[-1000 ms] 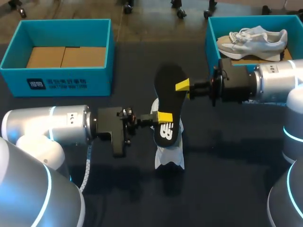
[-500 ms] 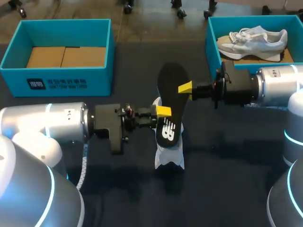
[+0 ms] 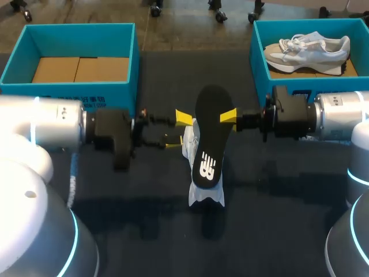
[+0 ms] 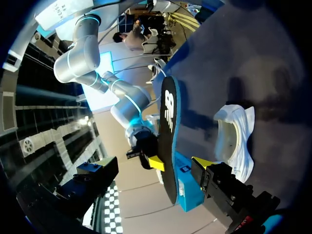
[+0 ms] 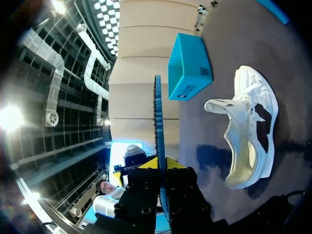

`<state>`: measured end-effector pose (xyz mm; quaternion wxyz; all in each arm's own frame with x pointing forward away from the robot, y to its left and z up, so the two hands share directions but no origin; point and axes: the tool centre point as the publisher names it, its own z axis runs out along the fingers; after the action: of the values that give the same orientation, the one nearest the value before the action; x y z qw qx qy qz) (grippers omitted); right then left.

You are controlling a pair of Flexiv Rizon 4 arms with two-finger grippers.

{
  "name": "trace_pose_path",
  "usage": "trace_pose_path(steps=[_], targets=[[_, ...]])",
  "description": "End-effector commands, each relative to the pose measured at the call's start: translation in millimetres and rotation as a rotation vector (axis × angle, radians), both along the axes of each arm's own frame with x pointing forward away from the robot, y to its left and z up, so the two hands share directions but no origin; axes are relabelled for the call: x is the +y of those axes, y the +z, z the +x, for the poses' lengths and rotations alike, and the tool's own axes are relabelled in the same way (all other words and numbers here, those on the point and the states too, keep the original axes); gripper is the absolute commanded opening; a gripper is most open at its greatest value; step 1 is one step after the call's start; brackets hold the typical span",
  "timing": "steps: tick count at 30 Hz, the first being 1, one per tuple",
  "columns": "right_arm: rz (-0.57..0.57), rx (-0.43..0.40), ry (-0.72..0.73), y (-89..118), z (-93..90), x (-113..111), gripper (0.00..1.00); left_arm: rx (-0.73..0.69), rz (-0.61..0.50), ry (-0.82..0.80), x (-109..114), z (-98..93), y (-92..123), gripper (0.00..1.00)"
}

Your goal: Take the shoe out of the shoebox, open the shoe tongue, remove and reinsert the insole, then place the shoe into the shoebox

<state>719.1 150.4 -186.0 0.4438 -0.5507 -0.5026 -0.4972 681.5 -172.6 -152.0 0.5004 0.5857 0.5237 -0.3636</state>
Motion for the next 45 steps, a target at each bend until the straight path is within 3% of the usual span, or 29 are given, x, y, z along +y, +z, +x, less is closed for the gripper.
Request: trace_pose_path(steps=[1, 8, 16, 34, 45], targets=[[0.006, -0.001, -0.006, -5, -2.1, 3, 0.0, 0.039, 0.2, 0.038, 5, -1.7, 16, 1.0], [0.007, -0.003, 0.005, -6, -1.8, 6, 0.0, 0.038, 0.386, 0.097, 8, -2.3, 23, 1.0], [0.003, -0.001, 0.024, -8, -2.3, 12, 0.0, 0.07, 0.482, 0.137, 11, 1.5, 23, 1.0], [-0.007, 0.018, 0.065, -11, -1.5, 22, 0.0, 0.111, 0.483, 0.146, 12, 2.8, 22, 1.0], [-0.011, 0.024, 0.077, -10, -2.1, 26, 0.0, 0.112, 0.721, 0.151, -2, 17.9, 42, 1.0]])
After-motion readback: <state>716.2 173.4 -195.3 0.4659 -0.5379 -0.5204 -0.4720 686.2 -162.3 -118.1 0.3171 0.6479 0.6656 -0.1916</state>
